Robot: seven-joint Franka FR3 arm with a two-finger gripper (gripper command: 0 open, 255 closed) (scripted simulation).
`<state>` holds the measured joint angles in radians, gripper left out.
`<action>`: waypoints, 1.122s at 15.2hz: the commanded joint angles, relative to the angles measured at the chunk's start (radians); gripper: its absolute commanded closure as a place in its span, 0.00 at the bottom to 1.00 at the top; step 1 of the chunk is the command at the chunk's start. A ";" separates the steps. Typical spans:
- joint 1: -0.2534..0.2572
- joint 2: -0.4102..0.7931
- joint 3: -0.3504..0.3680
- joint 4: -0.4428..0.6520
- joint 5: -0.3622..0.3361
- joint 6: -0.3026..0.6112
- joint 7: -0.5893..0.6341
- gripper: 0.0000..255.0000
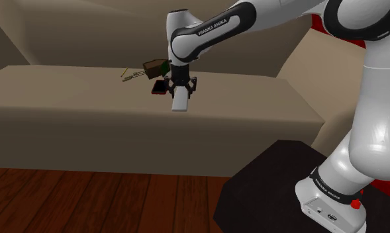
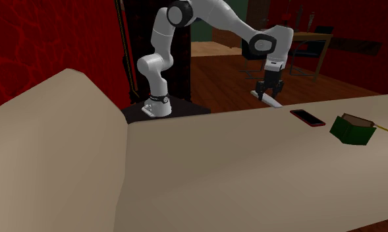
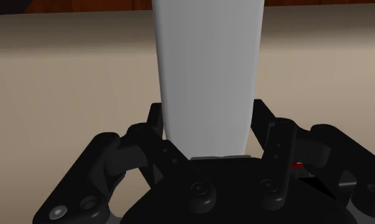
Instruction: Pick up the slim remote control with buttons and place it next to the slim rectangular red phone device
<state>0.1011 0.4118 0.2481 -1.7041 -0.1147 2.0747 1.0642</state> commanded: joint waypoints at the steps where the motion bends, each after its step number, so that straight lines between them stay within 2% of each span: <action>1: 0.000 0.006 -0.001 -0.009 -0.002 0.016 0.001 1.00; 8: 0.000 0.006 -0.001 -0.009 -0.002 0.016 0.001 1.00; 9: 0.000 0.006 -0.001 -0.008 -0.002 0.016 0.001 0.00; 14: 0.000 0.006 -0.001 -0.008 -0.002 0.015 0.001 0.00; 17: -0.002 -0.029 0.004 0.044 0.010 -0.071 -0.007 0.00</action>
<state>0.0980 0.3880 0.2511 -1.6792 -0.1068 2.0285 1.0578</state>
